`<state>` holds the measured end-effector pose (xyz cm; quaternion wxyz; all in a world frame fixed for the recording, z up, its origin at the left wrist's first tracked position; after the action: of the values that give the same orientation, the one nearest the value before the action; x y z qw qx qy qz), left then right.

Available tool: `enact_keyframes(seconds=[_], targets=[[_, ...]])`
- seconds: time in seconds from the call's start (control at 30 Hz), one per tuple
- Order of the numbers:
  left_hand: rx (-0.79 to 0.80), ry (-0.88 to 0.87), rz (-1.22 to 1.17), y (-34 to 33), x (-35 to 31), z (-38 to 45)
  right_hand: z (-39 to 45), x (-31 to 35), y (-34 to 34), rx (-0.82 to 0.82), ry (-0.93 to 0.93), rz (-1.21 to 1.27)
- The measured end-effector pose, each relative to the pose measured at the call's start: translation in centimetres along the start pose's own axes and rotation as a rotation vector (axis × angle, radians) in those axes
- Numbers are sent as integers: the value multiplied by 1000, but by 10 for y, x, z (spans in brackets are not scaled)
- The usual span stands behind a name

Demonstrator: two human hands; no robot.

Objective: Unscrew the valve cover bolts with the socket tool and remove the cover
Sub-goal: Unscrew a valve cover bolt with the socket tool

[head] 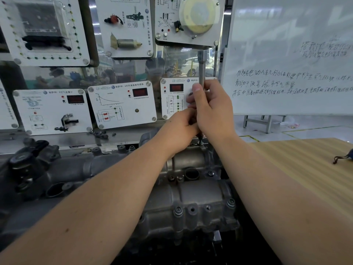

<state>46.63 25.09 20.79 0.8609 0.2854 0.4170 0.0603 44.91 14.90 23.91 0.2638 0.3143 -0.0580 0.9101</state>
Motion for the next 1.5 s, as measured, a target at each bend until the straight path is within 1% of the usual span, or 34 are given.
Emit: enact_keyframes(seconds=[0.17,0.43,0.63,0.73,0.9,1.1,1.27,1.37,1.5], targets=[[15,-4,-49,-3,2,1,0,2,2,-23,-21,-6],[8,-24,8,-1,0,1,1,0,2,-15,-10,43],[23,-30,-62,-3,0,0,0,4,3,-45,-16,18],[19,-54,-33,-2,-3,0,1,1,2,-33,-32,39],[0,-41,-1,-1,1,2,1,-1,1,-4,-26,55],[17,-28,-29,-3,1,1,1,1,3,-34,-30,24],[0,-44,24,0,-3,-1,0,-1,0,8,-30,28],[-10,-44,41,1,-4,-1,1,-2,1,-13,-26,37],[-5,-58,30,1,-2,0,1,1,2,-37,-23,-11]])
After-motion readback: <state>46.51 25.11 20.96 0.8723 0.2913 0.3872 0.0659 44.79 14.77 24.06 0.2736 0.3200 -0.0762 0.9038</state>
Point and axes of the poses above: each hand's wrist, its own z-axis towards the middle knuckle, its own y-axis out of the back of the hand, x = y × z, the point moved 6 cm from there along z, towards the middle knuckle, and after that the axes turned 1 degree about x, right-handed, at the moved point
